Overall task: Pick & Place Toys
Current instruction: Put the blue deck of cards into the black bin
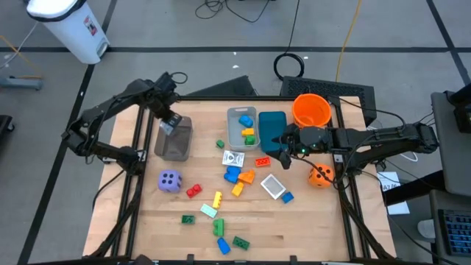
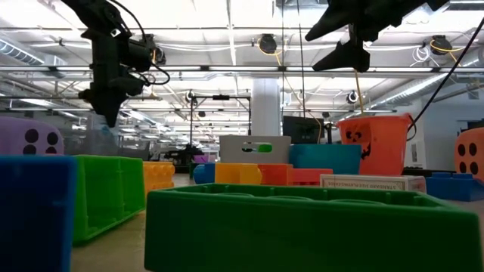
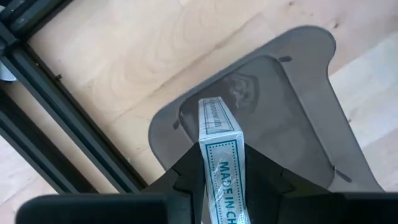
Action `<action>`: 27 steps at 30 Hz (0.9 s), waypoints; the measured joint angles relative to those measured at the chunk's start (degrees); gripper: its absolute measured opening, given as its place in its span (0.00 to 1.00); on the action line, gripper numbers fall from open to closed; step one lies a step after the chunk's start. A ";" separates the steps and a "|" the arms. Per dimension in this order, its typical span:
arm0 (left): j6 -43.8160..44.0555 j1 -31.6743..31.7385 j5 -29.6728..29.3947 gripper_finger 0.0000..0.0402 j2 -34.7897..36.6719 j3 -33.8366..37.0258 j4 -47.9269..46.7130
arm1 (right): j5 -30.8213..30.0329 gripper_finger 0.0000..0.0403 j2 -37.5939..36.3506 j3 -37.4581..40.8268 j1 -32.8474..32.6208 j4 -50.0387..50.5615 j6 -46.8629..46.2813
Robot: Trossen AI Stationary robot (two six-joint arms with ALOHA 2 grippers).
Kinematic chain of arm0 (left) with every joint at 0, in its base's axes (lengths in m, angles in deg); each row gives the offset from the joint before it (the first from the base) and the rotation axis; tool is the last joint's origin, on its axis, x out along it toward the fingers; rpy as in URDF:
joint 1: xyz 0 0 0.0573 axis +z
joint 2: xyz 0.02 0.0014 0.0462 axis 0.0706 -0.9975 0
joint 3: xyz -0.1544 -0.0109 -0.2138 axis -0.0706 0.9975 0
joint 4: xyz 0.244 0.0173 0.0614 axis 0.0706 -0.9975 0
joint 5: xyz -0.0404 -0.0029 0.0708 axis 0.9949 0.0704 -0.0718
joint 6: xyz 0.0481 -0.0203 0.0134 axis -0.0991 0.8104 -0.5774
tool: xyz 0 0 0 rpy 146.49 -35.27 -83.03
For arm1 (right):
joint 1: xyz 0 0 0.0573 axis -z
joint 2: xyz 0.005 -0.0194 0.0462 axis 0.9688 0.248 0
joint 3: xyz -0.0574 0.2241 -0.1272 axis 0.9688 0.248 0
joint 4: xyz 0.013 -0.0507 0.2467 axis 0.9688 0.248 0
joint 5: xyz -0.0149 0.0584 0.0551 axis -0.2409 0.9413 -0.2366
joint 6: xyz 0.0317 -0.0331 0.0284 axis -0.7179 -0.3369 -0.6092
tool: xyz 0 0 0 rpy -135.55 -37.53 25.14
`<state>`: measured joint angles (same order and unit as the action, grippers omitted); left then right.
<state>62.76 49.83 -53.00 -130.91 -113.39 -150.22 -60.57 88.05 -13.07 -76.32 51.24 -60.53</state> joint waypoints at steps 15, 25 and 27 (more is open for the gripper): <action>-0.29 0.20 -0.02 0.22 0.00 0.01 1.77 | 0.02 0.81 0.00 0.00 -0.01 -0.02 -0.02; 1.24 0.20 -0.16 0.22 0.02 5.42 4.82 | 0.02 0.81 0.00 0.00 0.01 0.00 -0.02; 1.46 0.20 -0.17 0.22 0.02 5.75 4.94 | 0.02 0.81 0.00 -0.01 0.00 0.00 -0.02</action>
<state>64.22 50.04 -53.17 -130.89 -107.64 -145.28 -60.56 88.05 -13.07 -76.32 51.24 -60.55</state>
